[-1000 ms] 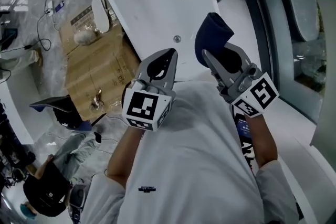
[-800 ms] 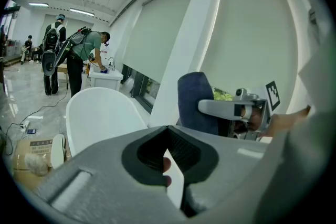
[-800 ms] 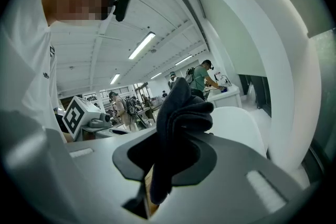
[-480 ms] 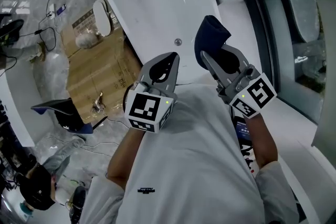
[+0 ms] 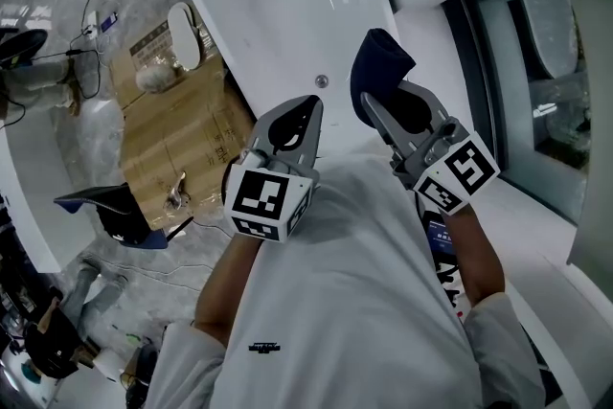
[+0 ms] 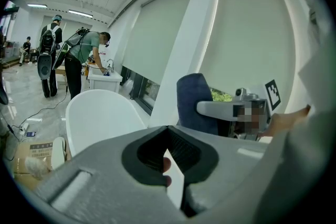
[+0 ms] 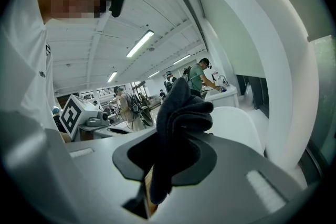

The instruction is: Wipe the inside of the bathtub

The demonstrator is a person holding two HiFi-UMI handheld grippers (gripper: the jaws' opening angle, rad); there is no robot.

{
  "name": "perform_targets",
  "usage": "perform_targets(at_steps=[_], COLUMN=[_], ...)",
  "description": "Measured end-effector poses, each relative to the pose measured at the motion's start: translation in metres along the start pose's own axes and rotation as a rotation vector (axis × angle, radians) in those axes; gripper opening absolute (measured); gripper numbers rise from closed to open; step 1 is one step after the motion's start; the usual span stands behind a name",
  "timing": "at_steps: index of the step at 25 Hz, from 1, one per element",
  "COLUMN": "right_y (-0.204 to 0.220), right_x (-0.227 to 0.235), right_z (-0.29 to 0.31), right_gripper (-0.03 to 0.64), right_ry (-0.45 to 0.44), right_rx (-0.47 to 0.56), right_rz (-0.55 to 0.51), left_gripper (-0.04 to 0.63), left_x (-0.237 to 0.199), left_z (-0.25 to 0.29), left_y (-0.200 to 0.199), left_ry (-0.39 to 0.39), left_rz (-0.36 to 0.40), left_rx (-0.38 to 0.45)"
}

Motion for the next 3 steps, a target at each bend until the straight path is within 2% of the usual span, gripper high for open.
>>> perform_targets(at_steps=[3], right_y=[0.0001], right_x=[0.0002], right_z=[0.0036], right_gripper=[0.057], right_ry=[-0.001], right_rx=[-0.006], right_rz=[-0.001], left_gripper=[-0.002], left_x=[-0.0042], left_z=[0.0008], left_y=[-0.0006], left_ry=[0.000], left_rz=[0.002], left_rx=[-0.001])
Point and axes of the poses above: the fingertips, and each gripper's own axes: z forward along the fingers, x to its right, y out of its underside, the point moved 4 cm from there along -z, backward along the fingers, and after that the axes turned 4 degrees about -z, right-handed, at the moved point
